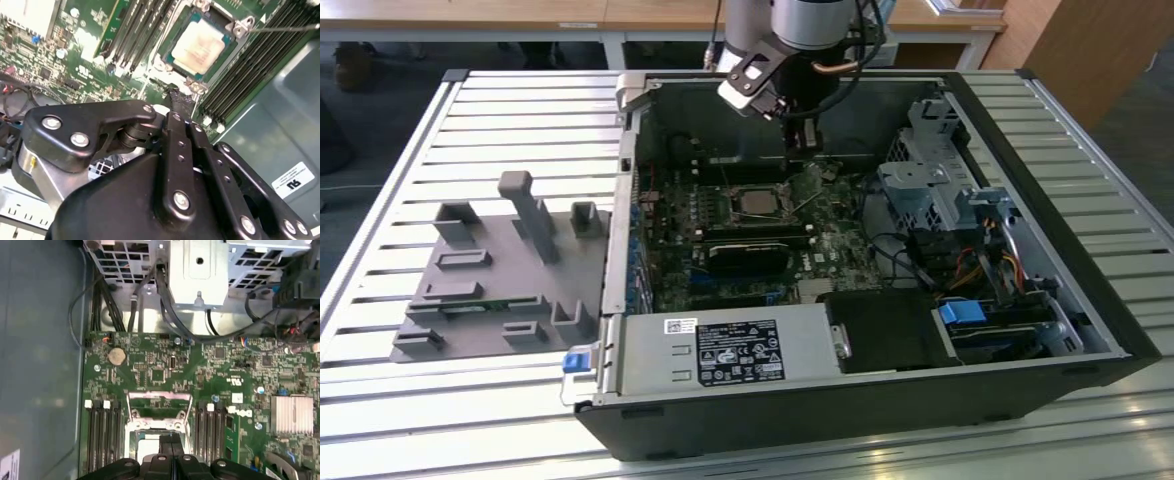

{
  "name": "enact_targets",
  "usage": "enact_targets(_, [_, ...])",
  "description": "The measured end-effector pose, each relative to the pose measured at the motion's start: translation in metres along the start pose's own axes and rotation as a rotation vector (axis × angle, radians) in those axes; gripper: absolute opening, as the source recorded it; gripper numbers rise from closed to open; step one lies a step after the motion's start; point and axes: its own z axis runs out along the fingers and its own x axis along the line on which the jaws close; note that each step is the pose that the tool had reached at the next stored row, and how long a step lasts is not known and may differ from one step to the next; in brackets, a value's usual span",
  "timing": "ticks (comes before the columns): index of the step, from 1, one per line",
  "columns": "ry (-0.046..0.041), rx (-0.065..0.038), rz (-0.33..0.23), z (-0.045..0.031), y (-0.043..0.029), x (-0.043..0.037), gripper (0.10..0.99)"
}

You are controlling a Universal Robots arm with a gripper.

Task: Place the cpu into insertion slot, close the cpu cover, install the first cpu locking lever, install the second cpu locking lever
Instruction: 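Close the cpu cover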

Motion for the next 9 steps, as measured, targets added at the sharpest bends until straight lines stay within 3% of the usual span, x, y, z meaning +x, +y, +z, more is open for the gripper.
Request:
enact_targets(4, [-0.0001,0.001,0.000,0.0032,0.0056,0.0056,0.118])
enact_targets(9, [0.0002,0.002,-0.004,0.0058,0.0139,0.0059,0.118])
